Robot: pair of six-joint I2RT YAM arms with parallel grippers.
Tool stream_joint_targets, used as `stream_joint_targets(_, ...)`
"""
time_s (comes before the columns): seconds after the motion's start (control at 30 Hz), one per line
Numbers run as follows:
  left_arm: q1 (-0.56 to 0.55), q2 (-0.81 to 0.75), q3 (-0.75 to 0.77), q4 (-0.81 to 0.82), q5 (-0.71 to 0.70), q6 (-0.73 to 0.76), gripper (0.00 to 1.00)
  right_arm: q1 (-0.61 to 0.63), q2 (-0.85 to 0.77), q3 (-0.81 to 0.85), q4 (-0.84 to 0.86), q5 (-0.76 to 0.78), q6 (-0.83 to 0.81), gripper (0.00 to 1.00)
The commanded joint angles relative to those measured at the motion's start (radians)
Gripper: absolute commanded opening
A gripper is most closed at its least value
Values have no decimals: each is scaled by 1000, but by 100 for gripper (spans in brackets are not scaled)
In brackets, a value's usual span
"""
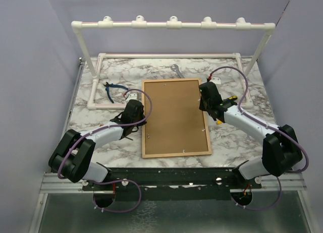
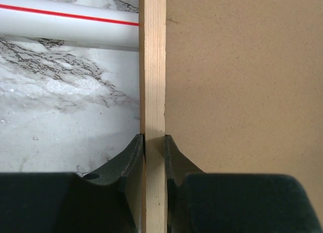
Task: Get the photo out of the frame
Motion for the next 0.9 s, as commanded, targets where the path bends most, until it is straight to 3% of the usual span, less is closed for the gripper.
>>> stream_joint_targets(0.0, 0, -2, 13, -32, -55, 27, 7, -1, 25, 25, -15, 50, 11, 1)
stream_joint_targets(0.1, -2, -1, 15, -32, -54, 34, 0, -1, 32, 27, -12, 49, 8, 1)
stream_joint_targets(0.87, -10, 5, 21, -40, -55, 72, 0, -3, 94, 79, 11, 32, -9, 1)
